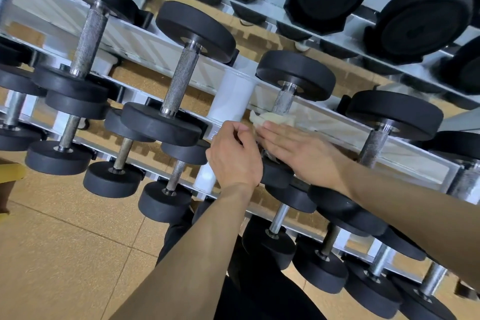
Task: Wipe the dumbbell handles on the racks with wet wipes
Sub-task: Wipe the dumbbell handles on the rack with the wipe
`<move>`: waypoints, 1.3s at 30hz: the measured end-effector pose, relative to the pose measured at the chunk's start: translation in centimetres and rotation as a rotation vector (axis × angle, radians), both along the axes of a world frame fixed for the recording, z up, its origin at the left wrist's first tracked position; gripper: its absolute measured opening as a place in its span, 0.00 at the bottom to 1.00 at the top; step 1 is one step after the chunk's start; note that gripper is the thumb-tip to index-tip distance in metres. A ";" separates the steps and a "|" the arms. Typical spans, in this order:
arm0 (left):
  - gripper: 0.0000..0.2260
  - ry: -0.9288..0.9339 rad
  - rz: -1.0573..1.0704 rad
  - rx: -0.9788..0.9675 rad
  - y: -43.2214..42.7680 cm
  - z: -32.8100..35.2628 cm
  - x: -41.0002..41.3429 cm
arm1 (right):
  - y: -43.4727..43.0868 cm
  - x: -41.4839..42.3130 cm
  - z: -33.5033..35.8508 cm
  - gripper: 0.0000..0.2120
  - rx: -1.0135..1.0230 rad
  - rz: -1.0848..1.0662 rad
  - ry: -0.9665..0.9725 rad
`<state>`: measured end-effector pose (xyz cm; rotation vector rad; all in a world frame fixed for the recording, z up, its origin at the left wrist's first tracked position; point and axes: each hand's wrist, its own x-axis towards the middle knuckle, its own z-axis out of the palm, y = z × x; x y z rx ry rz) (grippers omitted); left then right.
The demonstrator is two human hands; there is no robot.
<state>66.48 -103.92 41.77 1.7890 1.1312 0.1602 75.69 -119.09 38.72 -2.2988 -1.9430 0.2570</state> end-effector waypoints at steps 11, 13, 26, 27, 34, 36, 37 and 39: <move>0.08 0.146 -0.128 -0.001 0.0 1.9 0.3 | 2.7 0.0 5.2 0.03 0.366 -0.995 0.801; 0.10 0.134 -0.181 -0.094 0.3 2.5 -0.1 | 2.6 -0.6 6.4 0.06 0.473 -1.159 0.933; 0.06 -0.204 -0.220 -0.640 2.1 11.6 0.8 | 0.1 -3.2 12.5 0.19 0.695 -1.293 1.610; 0.06 -0.212 -0.221 -0.623 2.2 11.9 0.9 | -0.1 -3.3 12.8 0.18 0.723 -1.293 1.639; 0.06 -0.202 -0.208 -0.106 2.0 12.6 1.0 | 0.4 -4.3 12.8 0.11 0.717 -1.399 1.583; 0.05 -0.195 -0.234 -0.037 1.8 12.3 1.2 | 1.0 -4.7 13.4 0.22 0.711 -1.353 1.820; 0.05 -0.189 -0.237 -0.034 1.8 12.0 1.3 | 1.3 -4.8 13.6 0.26 0.665 -1.330 1.908; 0.04 -0.177 -0.251 -0.053 2.2 11.4 1.7 | 1.7 -4.9 13.3 0.27 0.559 -1.308 1.969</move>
